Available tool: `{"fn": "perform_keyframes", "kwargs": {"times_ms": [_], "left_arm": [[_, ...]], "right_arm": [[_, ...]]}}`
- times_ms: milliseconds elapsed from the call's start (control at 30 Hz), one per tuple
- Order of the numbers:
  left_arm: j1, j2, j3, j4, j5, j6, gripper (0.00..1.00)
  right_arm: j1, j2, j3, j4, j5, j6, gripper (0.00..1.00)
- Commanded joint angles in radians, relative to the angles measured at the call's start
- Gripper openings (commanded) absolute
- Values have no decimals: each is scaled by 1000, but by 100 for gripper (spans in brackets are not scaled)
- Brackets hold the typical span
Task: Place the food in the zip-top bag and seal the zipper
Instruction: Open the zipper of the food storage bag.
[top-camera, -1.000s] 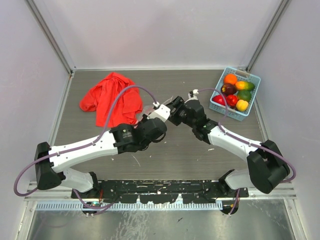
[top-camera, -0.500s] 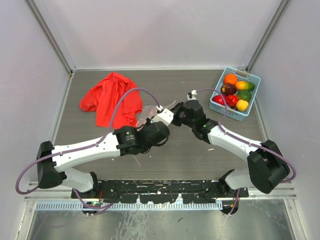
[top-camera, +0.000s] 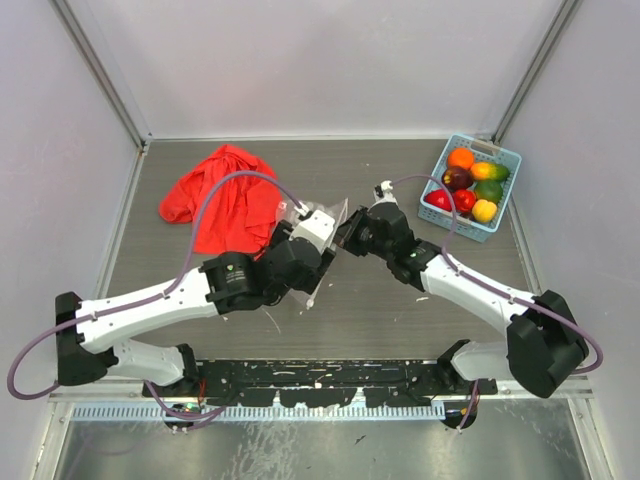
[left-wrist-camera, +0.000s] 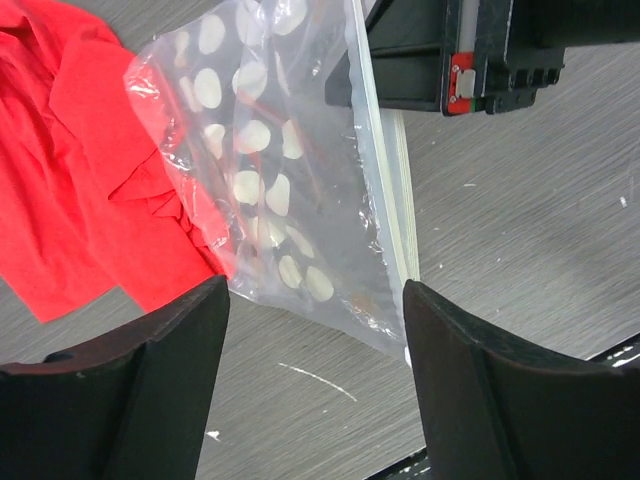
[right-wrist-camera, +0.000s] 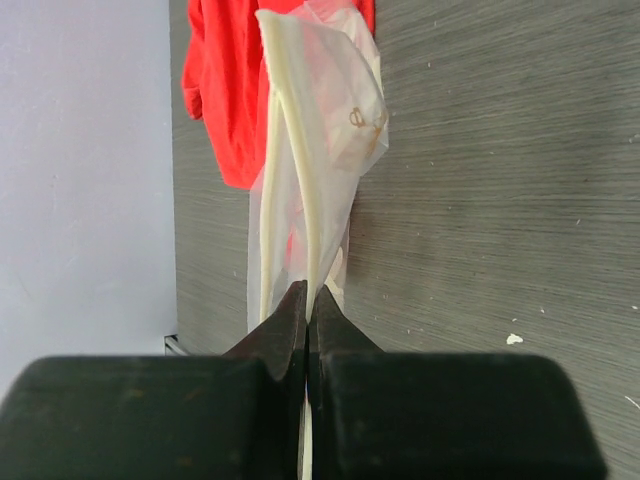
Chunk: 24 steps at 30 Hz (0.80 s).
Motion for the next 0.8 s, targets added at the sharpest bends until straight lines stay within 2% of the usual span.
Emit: {"fn": "perform_keyframes", "kwargs": {"times_ms": [0,200,767], "left_arm": [[18,-28,14,86,15,-5,73],[39,54,21,148,26,-10,78],[85,141,17,168,-30,-7,80]], "right_arm": [[16,-53,51,-6,59,-44,1],[37,-52,49,-9,70,-37,1],[50,-57,18,1,66,-12,1]]}}
